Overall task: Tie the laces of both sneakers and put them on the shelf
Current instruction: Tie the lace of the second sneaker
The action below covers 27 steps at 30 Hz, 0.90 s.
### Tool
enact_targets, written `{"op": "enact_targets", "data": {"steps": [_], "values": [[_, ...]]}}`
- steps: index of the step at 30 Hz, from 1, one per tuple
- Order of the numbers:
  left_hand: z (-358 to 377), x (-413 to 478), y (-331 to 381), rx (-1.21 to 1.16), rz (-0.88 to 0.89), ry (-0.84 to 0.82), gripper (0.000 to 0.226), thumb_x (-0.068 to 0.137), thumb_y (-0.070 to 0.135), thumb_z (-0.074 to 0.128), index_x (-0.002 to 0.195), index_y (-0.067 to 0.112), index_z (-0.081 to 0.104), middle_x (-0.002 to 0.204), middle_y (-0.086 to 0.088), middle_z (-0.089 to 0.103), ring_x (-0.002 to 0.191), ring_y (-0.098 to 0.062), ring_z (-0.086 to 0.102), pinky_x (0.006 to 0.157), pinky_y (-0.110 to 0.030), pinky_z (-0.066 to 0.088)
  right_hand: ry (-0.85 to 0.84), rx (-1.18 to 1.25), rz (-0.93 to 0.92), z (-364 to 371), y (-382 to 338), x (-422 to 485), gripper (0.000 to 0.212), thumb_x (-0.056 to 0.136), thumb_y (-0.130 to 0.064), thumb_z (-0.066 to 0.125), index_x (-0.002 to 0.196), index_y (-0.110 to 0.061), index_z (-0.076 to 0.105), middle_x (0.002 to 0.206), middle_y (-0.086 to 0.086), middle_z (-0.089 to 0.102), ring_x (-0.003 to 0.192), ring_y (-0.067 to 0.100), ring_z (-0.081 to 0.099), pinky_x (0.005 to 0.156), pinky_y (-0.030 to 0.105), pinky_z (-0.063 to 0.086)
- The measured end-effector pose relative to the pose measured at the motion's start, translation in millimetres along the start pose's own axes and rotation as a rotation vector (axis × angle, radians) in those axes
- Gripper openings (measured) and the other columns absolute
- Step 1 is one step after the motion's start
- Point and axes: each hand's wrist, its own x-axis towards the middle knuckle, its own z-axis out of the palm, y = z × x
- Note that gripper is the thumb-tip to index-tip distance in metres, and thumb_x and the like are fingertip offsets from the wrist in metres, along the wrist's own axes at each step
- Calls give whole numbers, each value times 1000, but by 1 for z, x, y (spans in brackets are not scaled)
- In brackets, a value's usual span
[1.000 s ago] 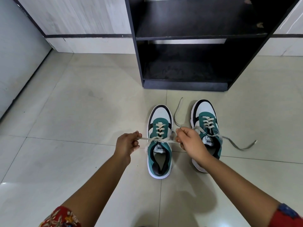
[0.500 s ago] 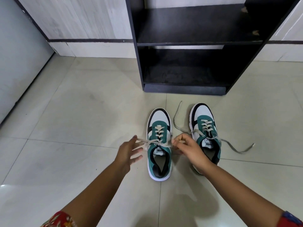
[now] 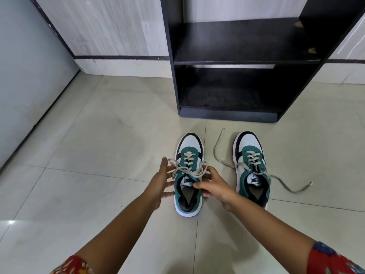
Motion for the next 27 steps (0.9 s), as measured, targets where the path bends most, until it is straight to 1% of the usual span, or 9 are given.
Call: {"op": "enact_targets", "data": {"steps": [3, 6, 8, 11, 13, 16, 20, 24, 27], "values": [[6, 2, -8, 154, 48, 168, 48, 90, 52, 45, 126, 20, 46, 130, -4, 46, 117, -23, 46, 99, -44, 43, 47, -67, -29, -9, -1, -16, 48, 84, -15, 66, 125, -22, 41, 112, -1, 58, 105, 20, 58, 85, 32, 49], [18, 4, -12, 320, 389, 433, 44, 84, 29, 62, 124, 20, 46, 126, -3, 42, 121, -25, 41, 103, -41, 37, 215, -63, -170, -33, 1, -40, 19, 87, -13, 59, 104, -20, 60, 99, 4, 64, 82, 17, 63, 71, 29, 50], [31, 6, -8, 306, 608, 360, 27, 87, 16, 59, 113, 22, 52, 117, 2, 50, 114, -20, 49, 94, -31, 43, 345, -17, -291, -52, 1, -56, 15, 89, -8, 55, 91, -18, 66, 87, 5, 68, 66, 11, 61, 61, 21, 50], [62, 11, 2, 365, 703, 78, 20, 90, 12, 53, 100, 28, 58, 109, 8, 61, 100, -8, 59, 78, -9, 44, 613, -15, -450, -88, 3, -72, 18, 89, -5, 55, 86, -16, 68, 78, 1, 70, 64, 7, 62, 63, 13, 50], [84, 15, 8, 504, 721, -94, 20, 91, 12, 53, 103, 27, 59, 110, 13, 61, 102, -6, 57, 80, -11, 44, 718, -101, -455, -113, 8, -73, 18, 88, -7, 57, 90, -23, 65, 87, -5, 70, 76, 6, 64, 68, 11, 49], [113, 28, 12, 802, 739, -252, 27, 91, 17, 52, 116, 25, 56, 123, 9, 58, 113, -8, 52, 91, -24, 41, 659, -229, -344, -141, 21, -64, 28, 88, -8, 57, 109, -27, 59, 110, -7, 65, 98, 11, 60, 81, 20, 47], [140, 44, 3, 1066, 826, -227, 30, 91, 23, 51, 120, 21, 53, 130, 2, 55, 120, -18, 48, 99, -31, 39, 630, -348, -285, -144, 34, -52, 17, 87, -15, 58, 102, -20, 64, 109, -3, 66, 89, 12, 65, 81, 27, 50], [143, 41, -5, 1072, 946, -99, 14, 89, 20, 54, 102, 14, 59, 107, -1, 64, 99, -22, 58, 87, -38, 46, 685, -425, -317, -141, 38, -54, 5, 81, -16, 62, 79, -20, 62, 93, 0, 67, 81, 11, 63, 76, 29, 50], [140, 35, 1, 965, 935, -125, 20, 89, 25, 58, 107, 19, 63, 90, 8, 64, 87, -10, 61, 79, -25, 45, 637, -470, -317, -144, 34, -56, 3, 80, -22, 63, 83, -23, 63, 87, -6, 68, 83, 7, 62, 76, 26, 48]]}}
